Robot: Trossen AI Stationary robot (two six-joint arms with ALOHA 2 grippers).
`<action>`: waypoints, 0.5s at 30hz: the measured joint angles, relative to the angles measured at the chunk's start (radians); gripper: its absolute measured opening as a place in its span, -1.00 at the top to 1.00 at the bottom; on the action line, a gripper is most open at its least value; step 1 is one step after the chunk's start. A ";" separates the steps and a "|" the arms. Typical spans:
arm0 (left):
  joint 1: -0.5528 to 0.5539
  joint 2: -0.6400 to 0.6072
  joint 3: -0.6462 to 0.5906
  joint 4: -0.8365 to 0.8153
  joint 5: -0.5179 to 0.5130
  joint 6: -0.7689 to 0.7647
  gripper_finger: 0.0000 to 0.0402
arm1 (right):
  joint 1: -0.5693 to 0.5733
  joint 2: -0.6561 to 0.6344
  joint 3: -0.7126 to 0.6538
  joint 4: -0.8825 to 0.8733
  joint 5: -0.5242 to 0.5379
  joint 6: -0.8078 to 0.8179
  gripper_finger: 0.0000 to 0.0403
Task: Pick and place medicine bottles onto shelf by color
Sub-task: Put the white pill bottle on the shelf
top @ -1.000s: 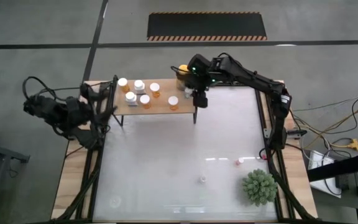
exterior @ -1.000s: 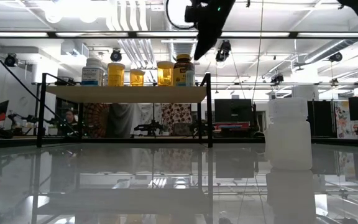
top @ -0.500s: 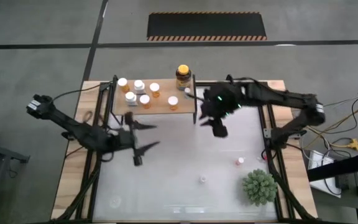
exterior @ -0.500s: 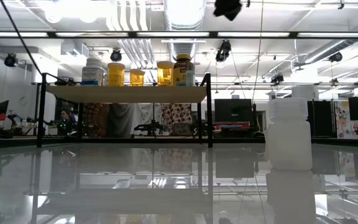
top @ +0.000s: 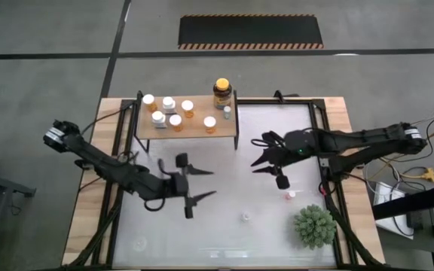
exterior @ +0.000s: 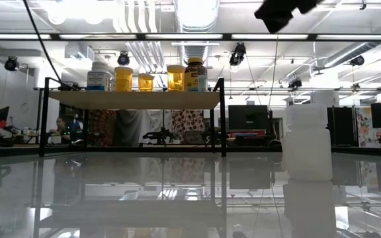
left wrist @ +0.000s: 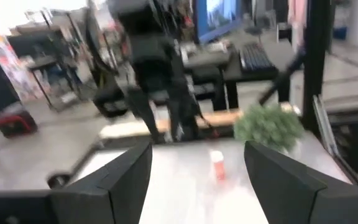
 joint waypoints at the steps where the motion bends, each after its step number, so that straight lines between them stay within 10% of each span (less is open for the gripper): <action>1: 0.000 0.013 0.006 -0.020 0.007 -0.020 -0.19 | 0.004 -0.018 -0.035 0.034 0.006 0.001 0.58; 15: 0.022 0.210 0.143 -0.147 0.121 -0.243 -0.19 | 0.017 -0.185 -0.339 0.270 0.112 -0.002 0.61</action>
